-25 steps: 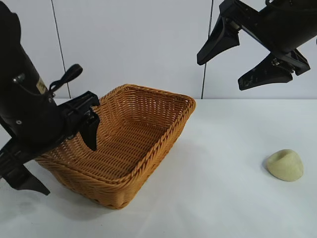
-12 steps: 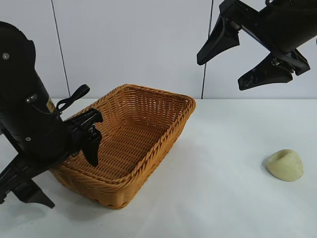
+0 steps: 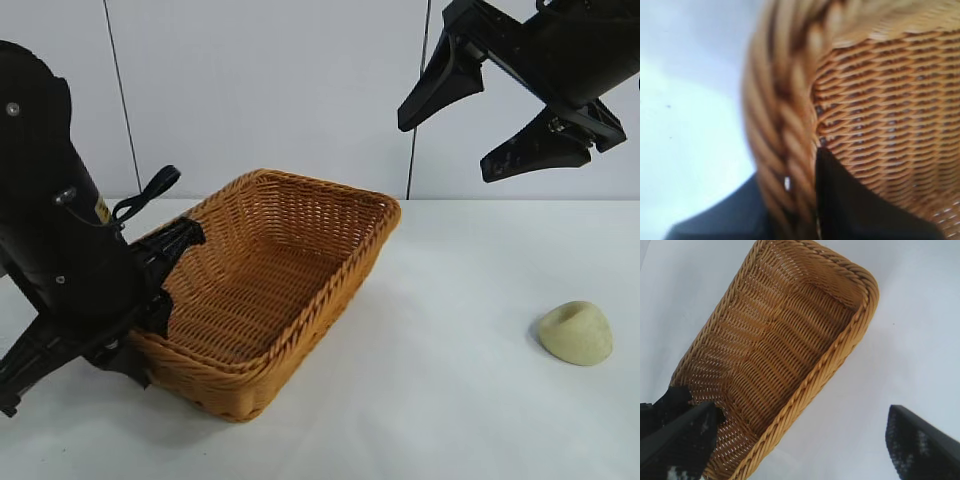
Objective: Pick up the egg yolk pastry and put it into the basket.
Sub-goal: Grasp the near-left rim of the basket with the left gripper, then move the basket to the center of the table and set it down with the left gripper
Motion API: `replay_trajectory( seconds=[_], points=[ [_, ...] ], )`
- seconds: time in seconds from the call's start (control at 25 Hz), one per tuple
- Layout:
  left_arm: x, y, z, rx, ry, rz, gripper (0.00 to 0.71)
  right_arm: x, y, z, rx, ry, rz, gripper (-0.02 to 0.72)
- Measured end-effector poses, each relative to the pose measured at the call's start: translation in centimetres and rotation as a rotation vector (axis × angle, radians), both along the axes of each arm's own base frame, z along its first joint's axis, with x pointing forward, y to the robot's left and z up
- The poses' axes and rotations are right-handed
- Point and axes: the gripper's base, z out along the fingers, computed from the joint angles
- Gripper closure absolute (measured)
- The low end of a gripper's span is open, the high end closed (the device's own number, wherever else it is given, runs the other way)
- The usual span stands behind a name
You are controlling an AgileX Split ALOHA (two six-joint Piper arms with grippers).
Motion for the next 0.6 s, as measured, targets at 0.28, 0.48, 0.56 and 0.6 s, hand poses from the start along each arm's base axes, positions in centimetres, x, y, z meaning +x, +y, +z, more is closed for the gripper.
replay_trajectory(
  seconds=[0.28, 0.48, 0.56, 0.6],
  points=[
    [3.5, 2.6, 3.1, -0.020, -0.041, -0.099, 0.626, 0.0, 0.0, 0.0, 0.000, 0.000, 0.000, 0.047],
    [5.4, 3.8, 4.9, 0.018, -0.096, -0.302, 0.627, 0.0, 0.0, 0.0, 0.000, 0.000, 0.000, 0.047],
    [6.1, 4.1, 5.0, 0.042, -0.087, -0.386, 0.627, 0.0, 0.0, 0.0, 0.000, 0.000, 0.000, 0.047],
    [6.5, 4.1, 4.9, 0.054, -0.079, -0.436, 0.627, 0.0, 0.0, 0.0, 0.000, 0.000, 0.000, 0.047]
  ],
)
